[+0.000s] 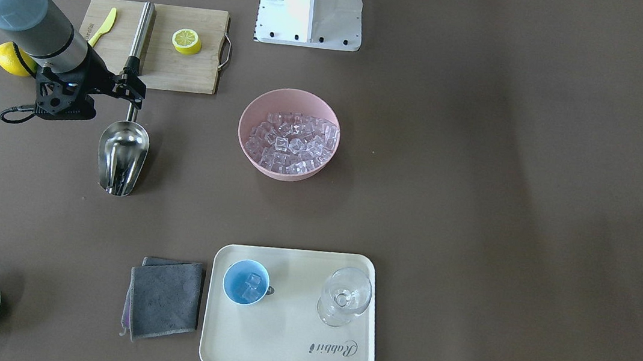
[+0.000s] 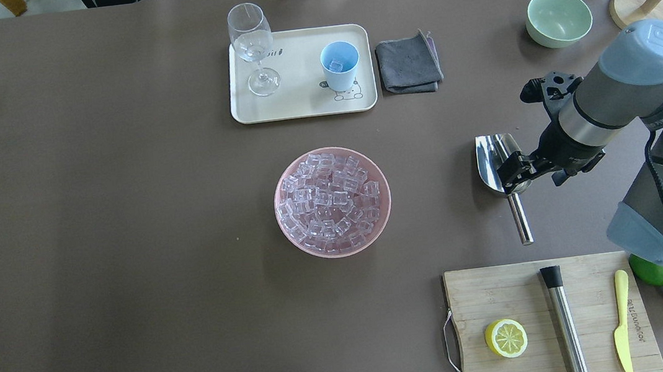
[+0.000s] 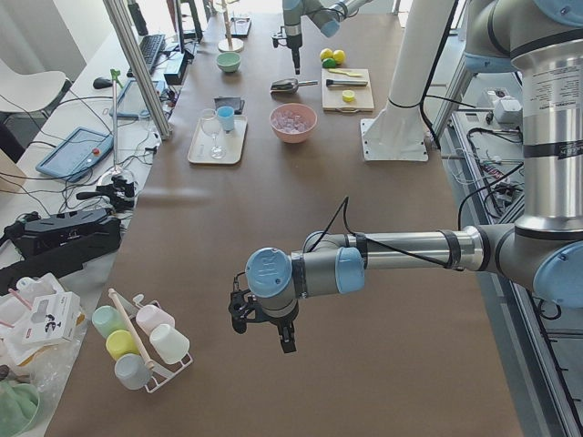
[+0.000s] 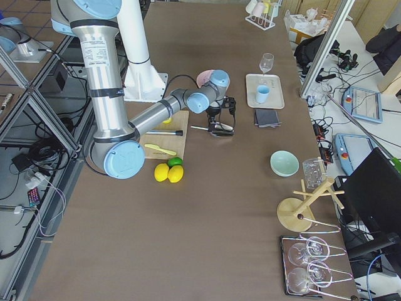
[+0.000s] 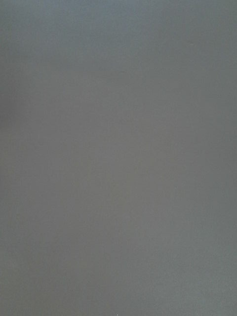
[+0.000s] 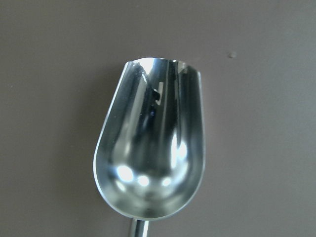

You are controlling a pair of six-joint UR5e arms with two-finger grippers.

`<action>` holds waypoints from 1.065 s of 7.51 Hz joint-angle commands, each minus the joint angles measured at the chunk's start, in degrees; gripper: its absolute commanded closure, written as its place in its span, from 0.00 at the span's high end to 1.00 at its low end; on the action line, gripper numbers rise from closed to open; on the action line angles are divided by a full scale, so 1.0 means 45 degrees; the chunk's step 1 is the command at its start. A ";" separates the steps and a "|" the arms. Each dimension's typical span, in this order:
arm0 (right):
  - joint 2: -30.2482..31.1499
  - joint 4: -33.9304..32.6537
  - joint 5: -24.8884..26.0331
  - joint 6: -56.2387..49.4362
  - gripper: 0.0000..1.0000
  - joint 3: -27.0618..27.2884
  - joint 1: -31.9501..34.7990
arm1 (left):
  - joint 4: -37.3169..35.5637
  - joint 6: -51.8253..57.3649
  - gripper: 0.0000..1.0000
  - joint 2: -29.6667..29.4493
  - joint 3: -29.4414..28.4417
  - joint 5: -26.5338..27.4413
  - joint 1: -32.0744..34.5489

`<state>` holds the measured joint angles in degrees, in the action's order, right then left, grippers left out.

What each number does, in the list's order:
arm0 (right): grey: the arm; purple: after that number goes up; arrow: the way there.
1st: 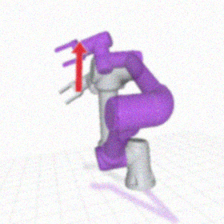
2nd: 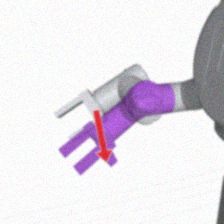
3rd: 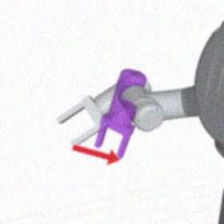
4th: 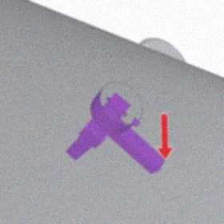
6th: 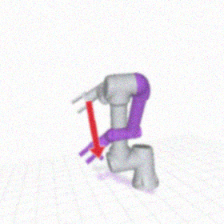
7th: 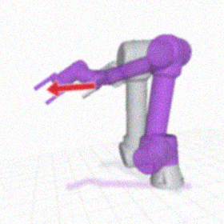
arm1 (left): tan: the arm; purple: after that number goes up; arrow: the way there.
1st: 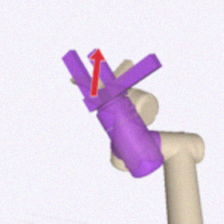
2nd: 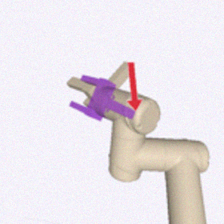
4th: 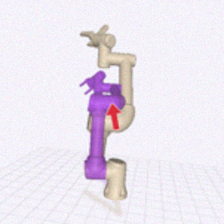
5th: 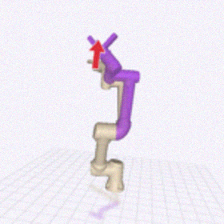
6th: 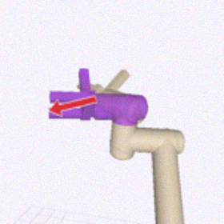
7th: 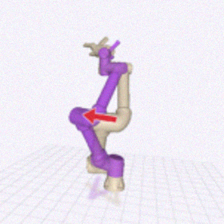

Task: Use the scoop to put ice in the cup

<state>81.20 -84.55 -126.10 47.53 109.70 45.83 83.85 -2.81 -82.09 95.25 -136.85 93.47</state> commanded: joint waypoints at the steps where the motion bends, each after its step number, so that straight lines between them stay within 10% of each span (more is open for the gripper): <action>1: 0.1013 -0.0019 0.0521 -0.2799 0.98 0.0213 0.1354 | 0.0000 0.0018 0.98 0.0000 -0.0014 0.0000 -0.0010; 8: 0.3770 -0.0019 -0.0037 -1.0588 0.99 -0.1439 0.7480 | -0.0019 -0.0002 0.98 0.0000 0.0005 0.0000 -0.0010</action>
<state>96.46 -84.72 -121.97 10.60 108.18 69.74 83.81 -2.77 -82.09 95.28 -136.85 93.43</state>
